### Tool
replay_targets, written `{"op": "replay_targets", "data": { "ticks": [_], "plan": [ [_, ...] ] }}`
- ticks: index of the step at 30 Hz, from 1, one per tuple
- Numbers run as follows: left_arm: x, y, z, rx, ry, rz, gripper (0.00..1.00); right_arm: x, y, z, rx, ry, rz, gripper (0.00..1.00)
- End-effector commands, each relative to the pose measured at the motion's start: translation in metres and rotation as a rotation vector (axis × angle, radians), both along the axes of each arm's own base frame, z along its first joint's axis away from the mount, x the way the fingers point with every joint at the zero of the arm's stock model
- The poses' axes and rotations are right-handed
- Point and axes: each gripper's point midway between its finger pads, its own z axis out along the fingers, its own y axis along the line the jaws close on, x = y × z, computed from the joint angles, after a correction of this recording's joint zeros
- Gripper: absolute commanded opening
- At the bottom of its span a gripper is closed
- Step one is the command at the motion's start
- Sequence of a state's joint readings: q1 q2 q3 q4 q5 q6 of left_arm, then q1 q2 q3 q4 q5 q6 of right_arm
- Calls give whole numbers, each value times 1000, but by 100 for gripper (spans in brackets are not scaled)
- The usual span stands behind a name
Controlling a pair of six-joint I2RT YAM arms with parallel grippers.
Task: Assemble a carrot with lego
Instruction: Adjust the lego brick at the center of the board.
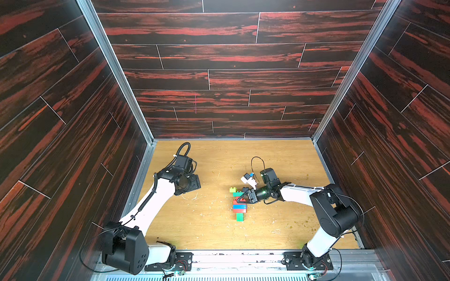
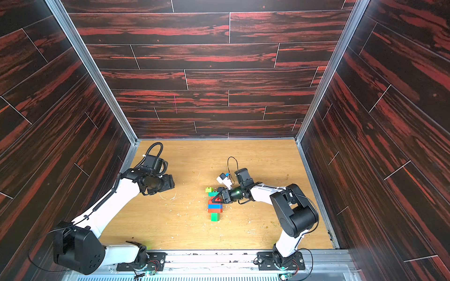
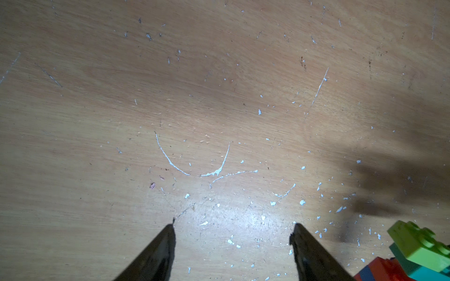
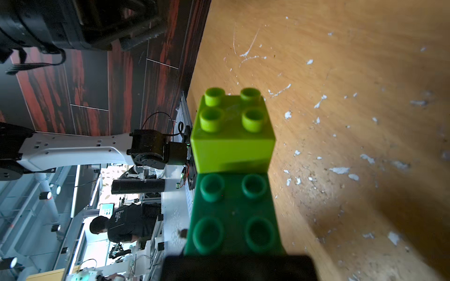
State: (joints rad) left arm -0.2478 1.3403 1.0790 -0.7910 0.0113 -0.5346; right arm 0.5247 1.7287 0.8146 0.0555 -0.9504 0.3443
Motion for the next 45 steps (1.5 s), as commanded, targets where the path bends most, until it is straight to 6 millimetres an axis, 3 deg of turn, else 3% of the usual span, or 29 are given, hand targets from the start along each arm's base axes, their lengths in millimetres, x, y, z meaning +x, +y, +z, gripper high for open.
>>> {"op": "replay_targets", "data": {
  "ticks": [1, 14, 30, 45],
  "plan": [
    [0, 1, 5, -10, -15, 12, 77, -6, -2, -13, -18, 87, 14, 16],
    [-2, 1, 4, -17, -20, 19, 77, -10, -6, -41, -88, 160, 4, 16],
    [-6, 3, 6, -17, -24, 21, 77, -13, -9, -58, -114, 237, 7, 18],
    [-11, 6, 10, -9, -40, 25, 77, -7, -13, -65, -181, 218, -19, 39]
  ]
}}
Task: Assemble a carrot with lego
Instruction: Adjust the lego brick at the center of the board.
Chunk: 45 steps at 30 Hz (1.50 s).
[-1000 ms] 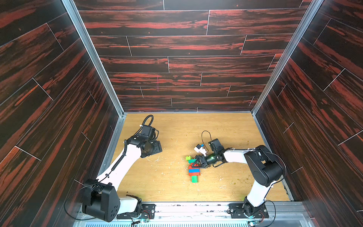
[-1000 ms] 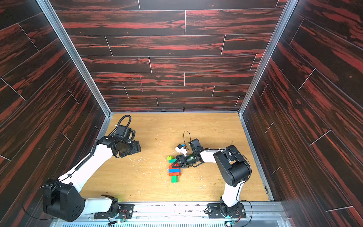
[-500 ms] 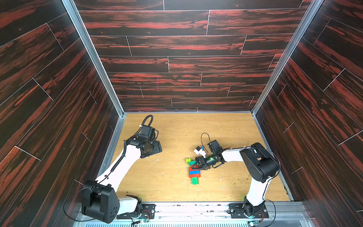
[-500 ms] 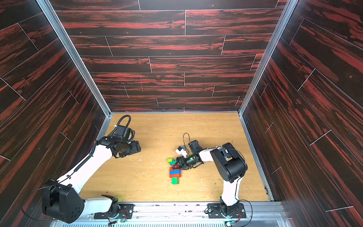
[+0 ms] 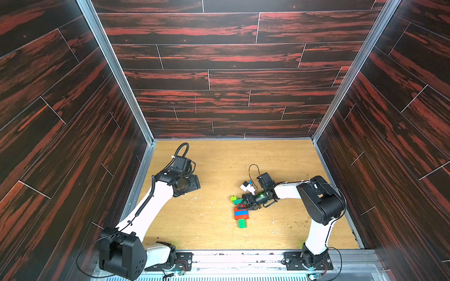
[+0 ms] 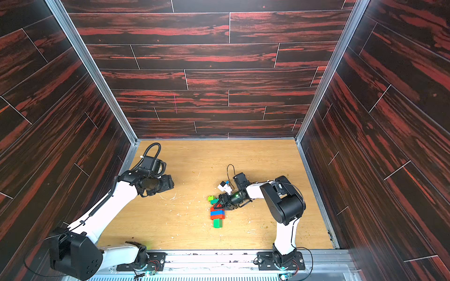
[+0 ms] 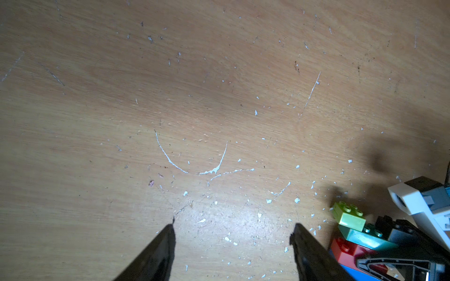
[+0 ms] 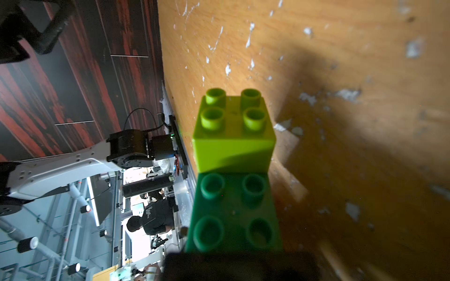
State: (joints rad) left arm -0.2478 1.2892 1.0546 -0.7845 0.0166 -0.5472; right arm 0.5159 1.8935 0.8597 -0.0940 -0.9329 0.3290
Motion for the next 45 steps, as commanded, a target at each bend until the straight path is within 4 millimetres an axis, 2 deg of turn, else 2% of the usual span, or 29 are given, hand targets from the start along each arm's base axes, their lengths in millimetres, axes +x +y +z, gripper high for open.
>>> {"op": "replay_targets", "data": {
  "ticks": [1, 6, 8, 18, 28, 32, 34, 36, 39, 42, 45],
  "plan": [
    [-6, 6, 2, 10, -8, 15, 77, 2, -4, -11, -40, 3, -8, 41],
    [-9, 7, 4, 12, -13, 17, 77, 3, -6, -13, -56, -2, -18, 43],
    [-9, 8, 5, 14, -16, 17, 77, 3, -8, -14, -73, -6, -24, 48],
    [-12, 11, 3, 24, -25, 32, 77, 7, -31, -24, -274, -63, -63, 61],
    [-11, 17, 3, 48, -39, 56, 77, 10, -49, -21, -412, -101, -68, 65],
    [-10, 26, 2, 89, -61, 77, 77, 14, -57, -11, -438, -137, -79, 66],
    [-8, 35, 2, 132, -84, 103, 80, 21, -60, -1, -416, -165, -104, 67],
    [-4, 48, 5, 199, -124, 130, 90, 32, -62, 14, -388, -229, -125, 69],
    [5, 67, 11, 311, -212, 153, 98, 55, -69, 39, -359, -350, -185, 74],
    [17, 82, 16, 406, -332, 175, 100, 87, -88, 59, -363, -488, -289, 81],
    [29, 91, 15, 473, -450, 164, 100, 121, -119, 70, -386, -605, -422, 90]
  ]
}}
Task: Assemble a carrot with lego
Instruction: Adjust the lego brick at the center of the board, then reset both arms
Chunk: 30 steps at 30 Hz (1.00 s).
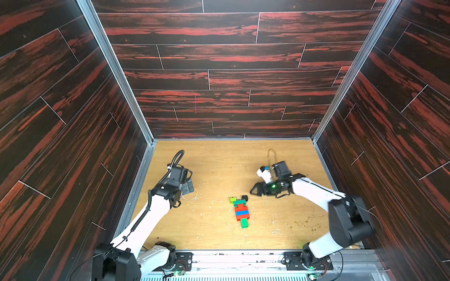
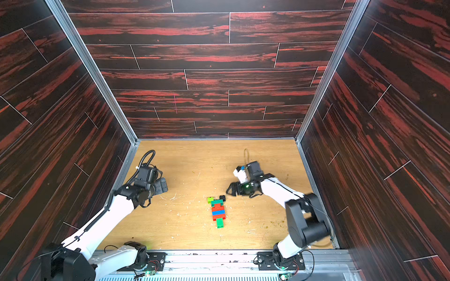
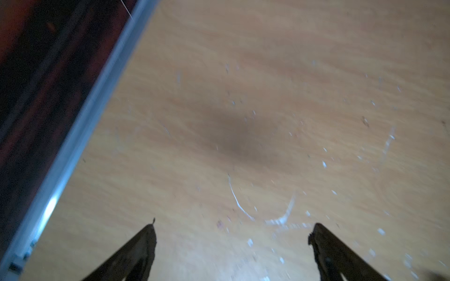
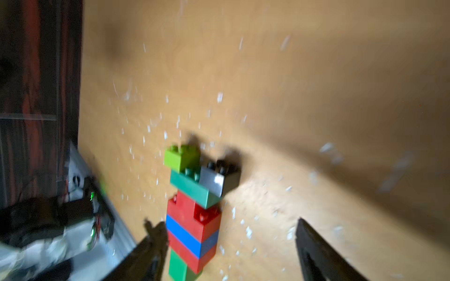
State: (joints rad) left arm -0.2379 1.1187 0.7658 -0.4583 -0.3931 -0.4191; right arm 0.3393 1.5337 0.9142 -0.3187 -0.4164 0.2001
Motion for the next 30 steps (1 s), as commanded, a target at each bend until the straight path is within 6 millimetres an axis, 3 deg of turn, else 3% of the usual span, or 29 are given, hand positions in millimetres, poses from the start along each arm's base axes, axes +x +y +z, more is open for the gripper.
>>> {"op": "replay_targets", "data": {
  "ticks": [1, 6, 9, 13, 16, 19, 24, 27, 30],
  "plan": [
    [25, 23, 22, 134, -214, 29, 100, 41, -39, 13, -49, -189, -130, 92],
    [36, 41, 4, 191, -312, 34, 100, 83, -97, 20, -128, -405, -268, 96],
    [42, 55, -12, 213, -322, 65, 100, 98, -126, 22, -199, -514, -318, 96],
    [55, 66, -22, 202, -371, 95, 100, 107, -152, 15, -231, -625, -353, 96],
    [66, 64, -18, 207, -413, 67, 100, 102, -165, 7, -231, -674, -383, 96],
    [73, 70, -21, 192, -441, 78, 100, 97, -170, 17, -225, -774, -400, 96],
    [72, 75, -40, 179, -469, 107, 99, 81, -178, 31, -186, -914, -437, 96],
    [74, 74, -40, 176, -484, 102, 99, 62, -183, 37, -158, -1011, -475, 96],
    [73, 74, -41, 177, -472, 97, 99, 55, -180, 33, -153, -1055, -460, 96]
  ]
}}
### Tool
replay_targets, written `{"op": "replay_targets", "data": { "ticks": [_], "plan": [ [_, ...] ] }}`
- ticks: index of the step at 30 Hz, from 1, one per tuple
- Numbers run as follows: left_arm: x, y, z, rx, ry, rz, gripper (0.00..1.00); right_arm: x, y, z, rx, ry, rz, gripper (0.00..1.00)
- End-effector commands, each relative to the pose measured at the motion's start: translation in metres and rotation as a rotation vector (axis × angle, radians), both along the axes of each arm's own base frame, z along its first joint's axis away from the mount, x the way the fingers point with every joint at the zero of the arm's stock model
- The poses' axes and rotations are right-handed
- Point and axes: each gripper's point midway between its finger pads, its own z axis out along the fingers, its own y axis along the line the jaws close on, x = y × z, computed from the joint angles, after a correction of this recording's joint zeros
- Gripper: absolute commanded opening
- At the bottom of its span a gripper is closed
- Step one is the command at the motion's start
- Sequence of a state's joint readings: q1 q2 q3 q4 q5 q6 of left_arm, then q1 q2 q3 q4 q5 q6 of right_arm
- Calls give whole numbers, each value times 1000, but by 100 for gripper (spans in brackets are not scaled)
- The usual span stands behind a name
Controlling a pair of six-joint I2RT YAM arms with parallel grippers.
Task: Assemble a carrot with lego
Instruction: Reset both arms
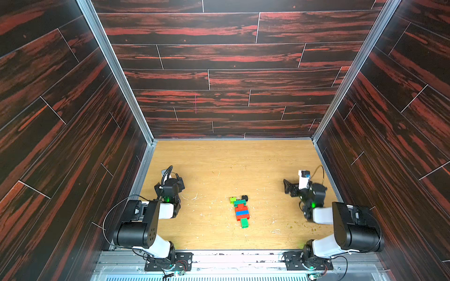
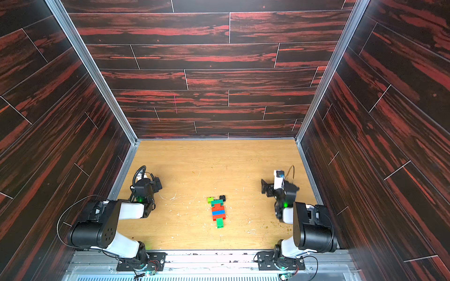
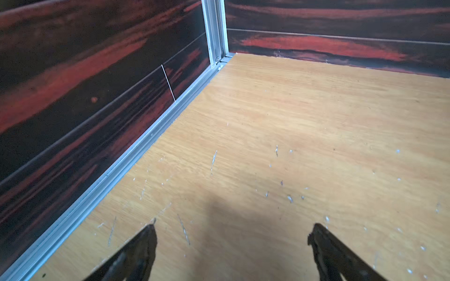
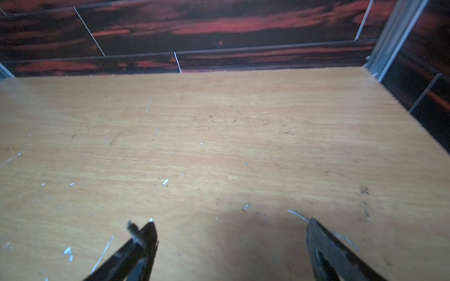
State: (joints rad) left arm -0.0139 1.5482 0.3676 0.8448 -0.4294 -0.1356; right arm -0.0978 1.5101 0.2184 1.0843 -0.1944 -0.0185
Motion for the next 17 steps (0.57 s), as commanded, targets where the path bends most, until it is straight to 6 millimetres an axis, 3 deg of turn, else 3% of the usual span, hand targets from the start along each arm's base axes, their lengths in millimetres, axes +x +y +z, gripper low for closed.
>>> {"op": "replay_targets", "data": {
  "ticks": [1, 4, 11, 17],
  "plan": [
    [9, 1, 21, -2, -85, 0, 99, 3, 4, 39, -3, -210, 17, 96],
    [12, 0, 19, 0, -62, -5, 99, 6, 1, 38, -5, -199, 2, 96],
    [12, 0, 19, -1, -61, -6, 99, 18, -24, 33, -5, -149, -172, 98],
    [12, 0, 19, -1, -57, -5, 99, 26, -27, 29, -11, -111, -195, 98]
  ]
}}
